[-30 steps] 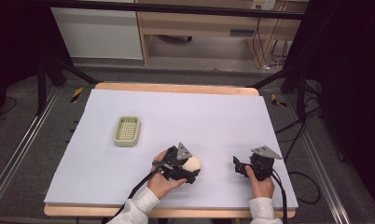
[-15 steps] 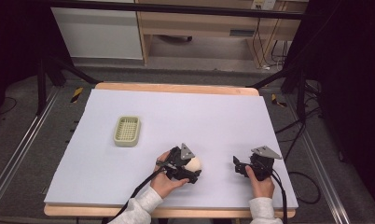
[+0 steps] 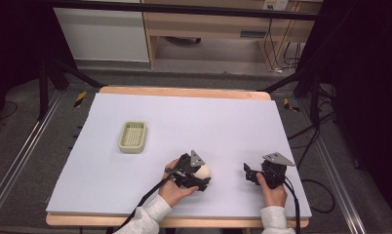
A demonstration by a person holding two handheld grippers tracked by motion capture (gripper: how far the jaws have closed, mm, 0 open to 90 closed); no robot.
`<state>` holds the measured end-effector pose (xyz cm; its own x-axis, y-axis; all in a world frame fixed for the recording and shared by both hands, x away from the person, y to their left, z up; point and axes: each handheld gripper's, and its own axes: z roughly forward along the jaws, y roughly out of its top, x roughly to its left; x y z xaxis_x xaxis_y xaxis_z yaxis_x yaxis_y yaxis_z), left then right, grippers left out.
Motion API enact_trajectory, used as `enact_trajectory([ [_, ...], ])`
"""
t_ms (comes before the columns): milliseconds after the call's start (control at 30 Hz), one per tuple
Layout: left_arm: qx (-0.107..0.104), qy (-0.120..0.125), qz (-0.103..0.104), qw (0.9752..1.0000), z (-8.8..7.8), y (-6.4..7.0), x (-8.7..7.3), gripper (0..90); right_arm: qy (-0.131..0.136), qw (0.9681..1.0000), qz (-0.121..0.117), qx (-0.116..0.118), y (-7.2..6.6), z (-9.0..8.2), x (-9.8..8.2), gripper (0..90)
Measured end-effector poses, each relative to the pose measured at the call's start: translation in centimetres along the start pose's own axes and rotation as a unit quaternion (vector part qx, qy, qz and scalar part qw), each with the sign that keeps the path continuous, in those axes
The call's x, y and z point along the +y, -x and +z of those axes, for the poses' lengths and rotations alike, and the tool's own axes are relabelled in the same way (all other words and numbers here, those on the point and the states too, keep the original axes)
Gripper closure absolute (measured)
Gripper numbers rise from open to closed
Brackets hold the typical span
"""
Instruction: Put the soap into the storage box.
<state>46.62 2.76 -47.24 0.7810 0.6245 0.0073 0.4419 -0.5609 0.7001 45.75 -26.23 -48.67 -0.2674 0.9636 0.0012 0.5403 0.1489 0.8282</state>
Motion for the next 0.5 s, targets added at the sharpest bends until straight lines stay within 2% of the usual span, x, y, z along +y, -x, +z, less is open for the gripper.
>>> enact_trajectory([
  [500, 0.002, -0.003, 0.0, 1.0, 0.15, 0.08, -0.03, 23.3, 0.0, 1.0, -0.001, -0.001, 0.02, 0.01, 0.0, 4.4],
])
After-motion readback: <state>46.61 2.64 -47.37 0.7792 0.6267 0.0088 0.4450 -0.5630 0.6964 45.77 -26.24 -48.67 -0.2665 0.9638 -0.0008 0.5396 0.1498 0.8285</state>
